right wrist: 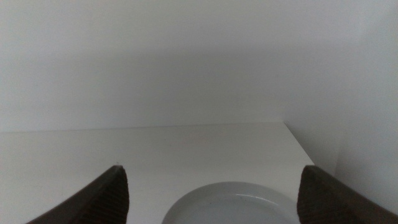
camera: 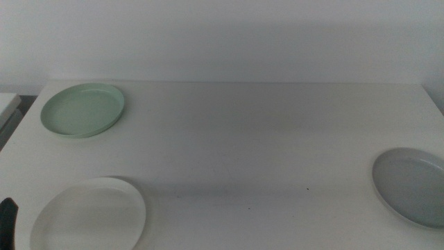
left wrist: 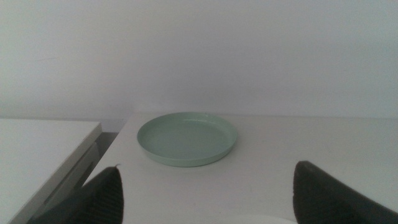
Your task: Stack the three bowls on top of each other.
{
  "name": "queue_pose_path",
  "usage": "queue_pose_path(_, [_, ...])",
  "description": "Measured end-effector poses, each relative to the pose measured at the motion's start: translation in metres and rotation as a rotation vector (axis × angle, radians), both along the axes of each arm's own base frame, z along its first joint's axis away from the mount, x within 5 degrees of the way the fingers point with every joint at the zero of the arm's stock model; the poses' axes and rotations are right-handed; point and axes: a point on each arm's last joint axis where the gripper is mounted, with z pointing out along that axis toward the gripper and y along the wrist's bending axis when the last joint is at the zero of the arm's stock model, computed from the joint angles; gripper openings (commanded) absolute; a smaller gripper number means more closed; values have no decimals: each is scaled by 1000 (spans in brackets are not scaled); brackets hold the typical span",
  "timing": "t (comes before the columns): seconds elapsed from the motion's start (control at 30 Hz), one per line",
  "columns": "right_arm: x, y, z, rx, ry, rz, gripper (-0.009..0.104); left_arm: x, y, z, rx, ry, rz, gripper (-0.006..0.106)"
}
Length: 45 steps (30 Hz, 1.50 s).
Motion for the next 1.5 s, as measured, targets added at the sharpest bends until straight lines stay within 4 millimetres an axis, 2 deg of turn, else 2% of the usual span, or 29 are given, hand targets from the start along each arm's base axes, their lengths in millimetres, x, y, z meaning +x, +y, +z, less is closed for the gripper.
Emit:
queue_pose_path(0.13, [0, 0, 0, 0, 0, 0, 93, 3, 2, 8, -2, 36, 32, 94])
queue_pose_path(0.27, [0, 0, 0, 0, 0, 0, 93, 12, 6, 47, -9, 130, 82, 94])
queue_pose_path(0.5, [0, 0, 0, 0, 0, 0, 93, 38, 11, 114, -58, 474, 109, 94])
queue_pose_path(0.63, [0, 0, 0, 0, 0, 0, 93, 53, 12, 142, -85, 658, 97, 94])
queue_pose_path(0.77, [0, 0, 0, 0, 0, 0, 93, 72, 13, 158, -115, 823, 80, 94])
queue_pose_path(0.93, [0, 0, 0, 0, 0, 0, 93, 102, 16, 158, -137, 986, 64, 94])
queue_pose_path(1.03, [0, 0, 0, 0, 0, 0, 93, 123, 17, 148, -143, 1064, 30, 94])
queue_pose_path(1.27, [0, 0, 0, 0, 0, 0, 93, 166, 21, 105, -133, 1282, -35, 94])
queue_pose_path(1.5, [0, 0, 0, 0, 0, 0, 93, 191, 31, 65, 35, 1452, -142, 94])
